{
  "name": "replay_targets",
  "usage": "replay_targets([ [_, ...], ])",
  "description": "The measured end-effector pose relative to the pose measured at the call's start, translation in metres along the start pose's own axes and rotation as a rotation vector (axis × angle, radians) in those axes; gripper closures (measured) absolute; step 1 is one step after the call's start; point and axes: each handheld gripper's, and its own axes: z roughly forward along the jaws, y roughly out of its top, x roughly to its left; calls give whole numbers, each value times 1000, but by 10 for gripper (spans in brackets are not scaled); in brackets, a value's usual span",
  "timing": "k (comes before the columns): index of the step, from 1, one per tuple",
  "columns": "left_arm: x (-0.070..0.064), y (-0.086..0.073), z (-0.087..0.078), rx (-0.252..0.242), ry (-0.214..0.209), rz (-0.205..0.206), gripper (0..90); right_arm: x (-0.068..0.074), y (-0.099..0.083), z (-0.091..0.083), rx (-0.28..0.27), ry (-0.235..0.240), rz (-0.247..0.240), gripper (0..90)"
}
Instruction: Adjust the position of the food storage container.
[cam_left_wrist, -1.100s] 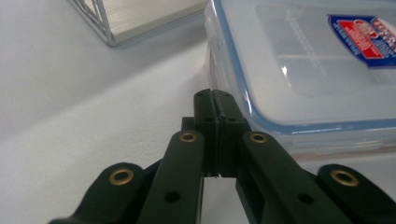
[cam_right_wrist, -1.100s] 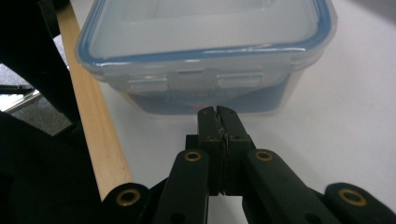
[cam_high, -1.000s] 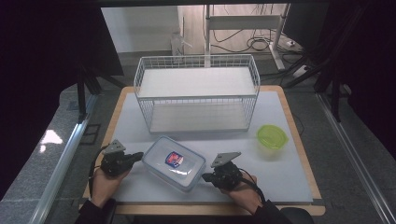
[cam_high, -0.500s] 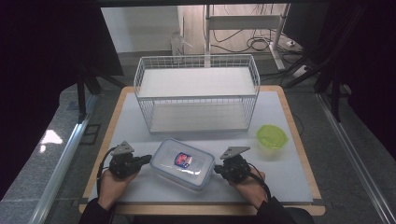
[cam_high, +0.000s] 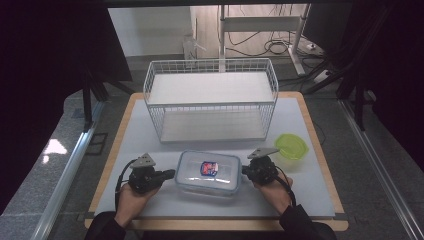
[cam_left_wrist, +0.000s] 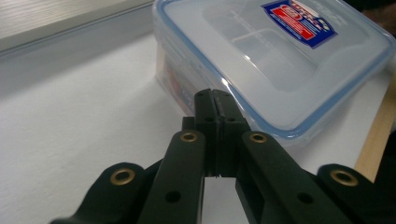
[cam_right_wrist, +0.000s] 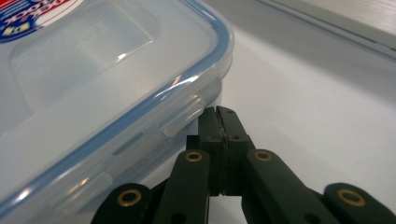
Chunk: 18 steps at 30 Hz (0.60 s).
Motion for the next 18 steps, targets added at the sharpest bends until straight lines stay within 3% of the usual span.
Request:
replay_targets([
  [18,-17,2,5,0,-55,25,900,-18,7,7,-14,-65,-2,900],
])
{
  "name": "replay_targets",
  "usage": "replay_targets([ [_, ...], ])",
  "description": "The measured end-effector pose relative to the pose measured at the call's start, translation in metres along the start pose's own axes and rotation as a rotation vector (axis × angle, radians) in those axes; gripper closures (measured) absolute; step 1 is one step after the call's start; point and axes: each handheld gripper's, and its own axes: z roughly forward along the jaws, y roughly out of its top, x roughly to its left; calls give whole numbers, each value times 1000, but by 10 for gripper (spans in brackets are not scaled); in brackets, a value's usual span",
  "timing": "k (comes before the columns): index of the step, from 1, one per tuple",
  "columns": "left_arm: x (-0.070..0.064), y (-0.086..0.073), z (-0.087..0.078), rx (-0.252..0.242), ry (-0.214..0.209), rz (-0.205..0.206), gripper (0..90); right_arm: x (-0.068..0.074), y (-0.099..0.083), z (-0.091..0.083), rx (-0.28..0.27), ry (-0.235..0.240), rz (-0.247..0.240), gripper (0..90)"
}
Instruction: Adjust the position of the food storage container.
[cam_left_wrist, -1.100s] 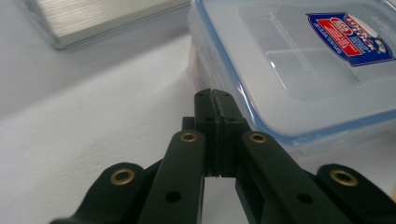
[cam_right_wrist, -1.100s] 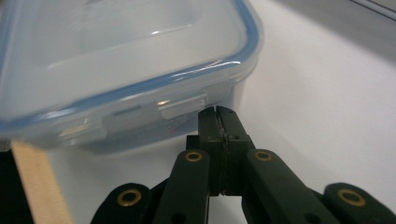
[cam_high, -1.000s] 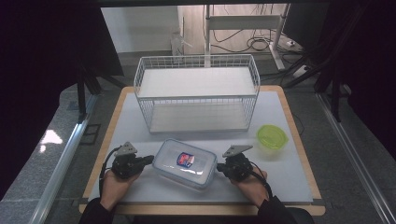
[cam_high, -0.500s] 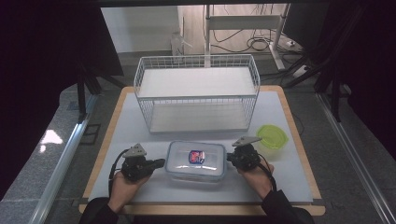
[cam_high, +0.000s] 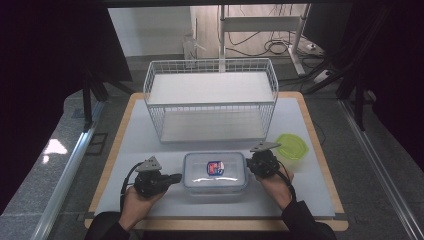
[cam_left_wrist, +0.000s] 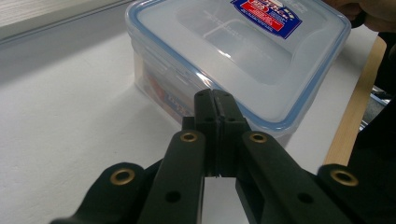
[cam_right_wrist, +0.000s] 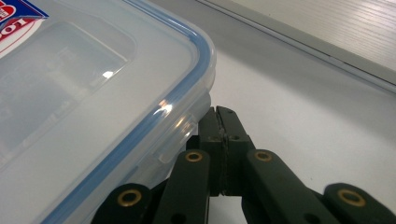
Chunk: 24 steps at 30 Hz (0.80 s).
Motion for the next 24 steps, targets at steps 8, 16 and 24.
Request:
replay_targets([
  [8,1,-3,-3,14,95,79,679,2,-1,-9,10,-43,-19,788],
  [16,8,-8,-4,20,153,96,389,-1,-9,-31,-26,-39,-27,591],
  [24,8,-10,-3,19,162,104,221,2,-12,-49,-33,-10,-50,397],
])
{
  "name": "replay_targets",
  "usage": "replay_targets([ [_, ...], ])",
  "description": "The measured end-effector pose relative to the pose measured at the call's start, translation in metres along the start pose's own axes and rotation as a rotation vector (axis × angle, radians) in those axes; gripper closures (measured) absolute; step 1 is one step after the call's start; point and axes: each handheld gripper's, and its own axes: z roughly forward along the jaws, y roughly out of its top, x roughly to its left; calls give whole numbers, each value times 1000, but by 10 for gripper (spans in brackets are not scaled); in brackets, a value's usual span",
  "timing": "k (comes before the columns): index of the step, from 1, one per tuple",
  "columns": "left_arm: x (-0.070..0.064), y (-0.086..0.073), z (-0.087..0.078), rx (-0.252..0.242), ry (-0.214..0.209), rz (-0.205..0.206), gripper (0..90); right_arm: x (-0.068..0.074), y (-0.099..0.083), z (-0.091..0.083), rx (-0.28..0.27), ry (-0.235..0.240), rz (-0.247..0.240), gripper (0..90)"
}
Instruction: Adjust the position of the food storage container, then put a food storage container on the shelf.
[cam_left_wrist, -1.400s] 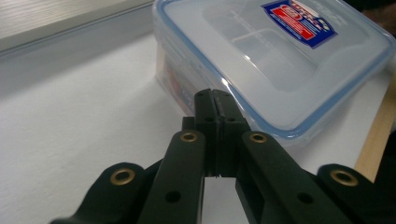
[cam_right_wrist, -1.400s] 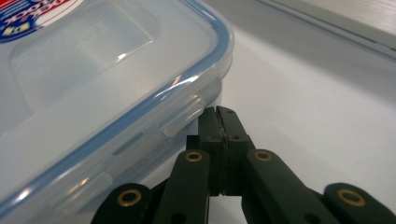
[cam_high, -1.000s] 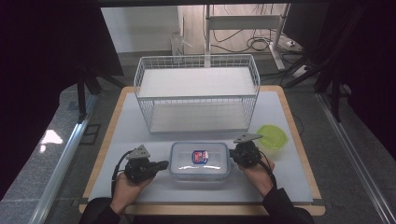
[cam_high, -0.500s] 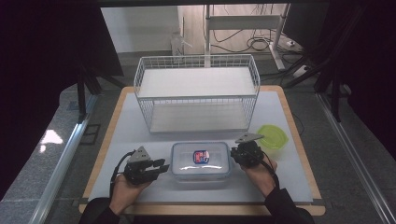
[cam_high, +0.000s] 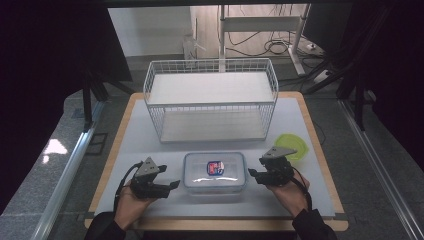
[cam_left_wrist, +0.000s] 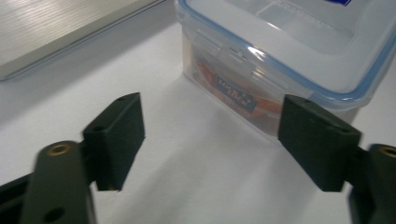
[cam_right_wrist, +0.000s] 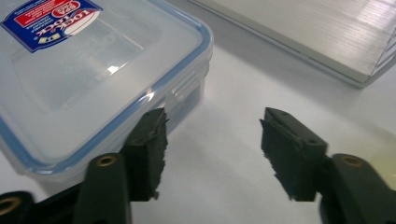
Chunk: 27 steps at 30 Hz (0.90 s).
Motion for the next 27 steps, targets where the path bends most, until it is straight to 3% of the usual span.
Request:
replay_targets([
  [6,3,-2,-1,-7,-16,-14,159,1,-6,-4,22,21,7,309],
  [11,4,-2,0,-14,-26,-34,99,2,-12,-7,5,35,15,239],
  [19,7,-3,0,-44,-31,13,14,2,-11,-6,-22,47,24,128],
  [22,9,-2,-1,-55,-47,-19,10,3,-11,-6,-25,44,26,92],
  [27,9,1,-4,-47,-66,-26,12,3,-9,-6,-33,51,31,60],
])
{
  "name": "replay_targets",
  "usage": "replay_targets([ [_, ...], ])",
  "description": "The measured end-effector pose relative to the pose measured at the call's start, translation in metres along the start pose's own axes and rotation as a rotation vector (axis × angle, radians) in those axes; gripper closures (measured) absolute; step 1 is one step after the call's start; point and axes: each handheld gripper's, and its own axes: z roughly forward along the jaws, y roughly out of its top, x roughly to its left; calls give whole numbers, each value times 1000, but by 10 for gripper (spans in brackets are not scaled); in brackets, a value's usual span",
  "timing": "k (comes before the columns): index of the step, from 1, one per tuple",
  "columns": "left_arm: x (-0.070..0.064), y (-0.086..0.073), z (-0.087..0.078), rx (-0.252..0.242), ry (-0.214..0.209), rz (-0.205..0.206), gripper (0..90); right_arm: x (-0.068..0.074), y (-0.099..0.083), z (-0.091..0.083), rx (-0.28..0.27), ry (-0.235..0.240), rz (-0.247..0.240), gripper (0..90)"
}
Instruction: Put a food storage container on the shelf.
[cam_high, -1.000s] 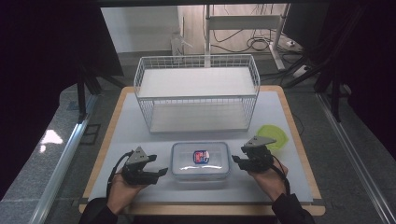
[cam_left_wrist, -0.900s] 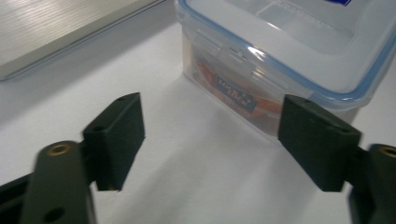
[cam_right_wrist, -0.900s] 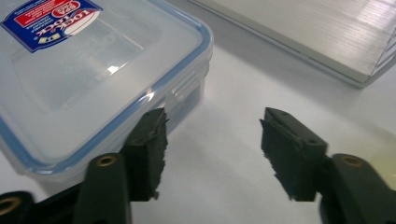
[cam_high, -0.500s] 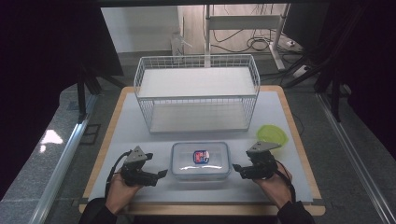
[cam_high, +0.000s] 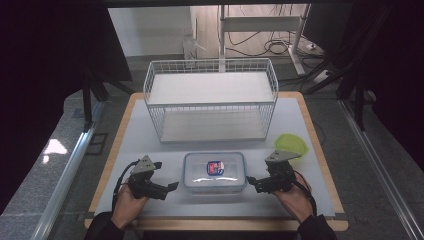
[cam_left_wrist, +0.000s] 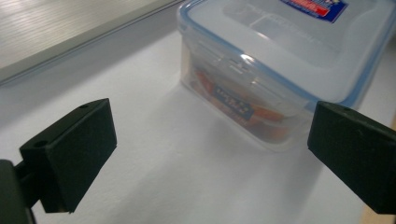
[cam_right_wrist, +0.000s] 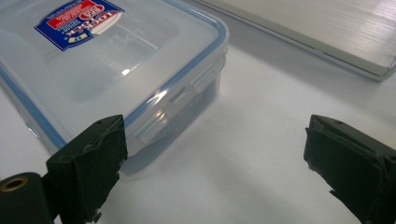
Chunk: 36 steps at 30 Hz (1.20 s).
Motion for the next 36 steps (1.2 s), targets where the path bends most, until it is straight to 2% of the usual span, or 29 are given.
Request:
replay_targets([
  [4,-2,7,-4,-3,-12,15,12,2,3,-2,-24,13,-3,35],
  [6,-2,10,-6,-8,-31,18,14,3,4,-2,-36,24,-10,33],
  [14,-7,25,-3,-9,-73,41,13,9,12,3,-21,86,-18,32],
  [18,-6,32,6,-1,-116,28,7,12,17,7,-26,106,-27,31],
  [22,-5,39,17,19,-144,24,6,13,21,11,-27,132,-15,33],
  [29,-1,47,37,56,-204,-8,4,17,25,25,14,143,-13,14],
  [31,-1,48,43,78,-210,-9,0,17,27,29,34,163,-2,3],
  [34,-1,47,50,116,-187,6,0,16,29,36,65,208,28,0],
  [36,4,45,53,124,-232,-33,0,14,30,38,75,211,41,0],
])
